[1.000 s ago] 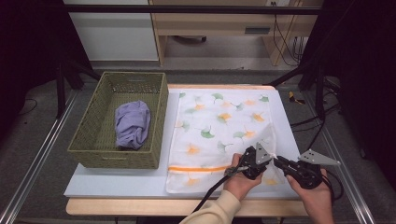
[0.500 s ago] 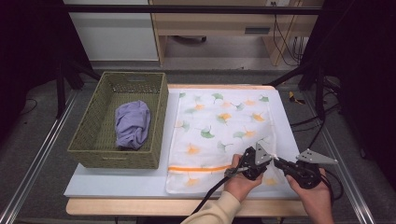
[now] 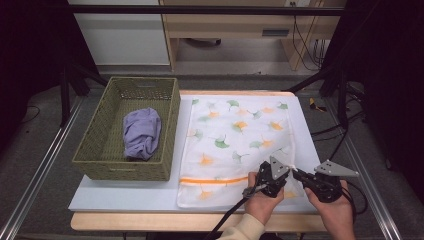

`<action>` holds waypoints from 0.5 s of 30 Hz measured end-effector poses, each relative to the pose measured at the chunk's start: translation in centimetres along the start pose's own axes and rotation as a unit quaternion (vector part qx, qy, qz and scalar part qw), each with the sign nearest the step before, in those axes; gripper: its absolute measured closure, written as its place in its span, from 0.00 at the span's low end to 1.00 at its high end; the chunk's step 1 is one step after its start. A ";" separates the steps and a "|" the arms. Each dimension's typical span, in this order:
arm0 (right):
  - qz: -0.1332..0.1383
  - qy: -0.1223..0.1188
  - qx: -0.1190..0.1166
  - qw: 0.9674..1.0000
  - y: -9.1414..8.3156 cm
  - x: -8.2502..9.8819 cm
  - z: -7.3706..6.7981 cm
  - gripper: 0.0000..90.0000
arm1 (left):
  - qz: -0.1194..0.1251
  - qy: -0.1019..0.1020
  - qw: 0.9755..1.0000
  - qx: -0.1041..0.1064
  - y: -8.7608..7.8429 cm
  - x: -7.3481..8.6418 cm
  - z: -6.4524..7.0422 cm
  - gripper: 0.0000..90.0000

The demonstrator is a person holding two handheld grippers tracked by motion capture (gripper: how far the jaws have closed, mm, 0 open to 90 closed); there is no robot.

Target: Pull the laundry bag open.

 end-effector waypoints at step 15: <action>-0.007 0.005 0.001 1.000 0.0 0.3 -0.4 0.96 | 0.019 -0.058 0.998 -0.030 -0.3 1.2 -0.1 1.00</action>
Point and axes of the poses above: each handheld gripper's, and its own axes: y roughly forward along the jaws, x roughly out of its underside, z roughly to its right, the point moved 4 cm from there along y, roughly forward along the jaws, and after that the axes turned 4 degrees about z, right-handed, at the moved point
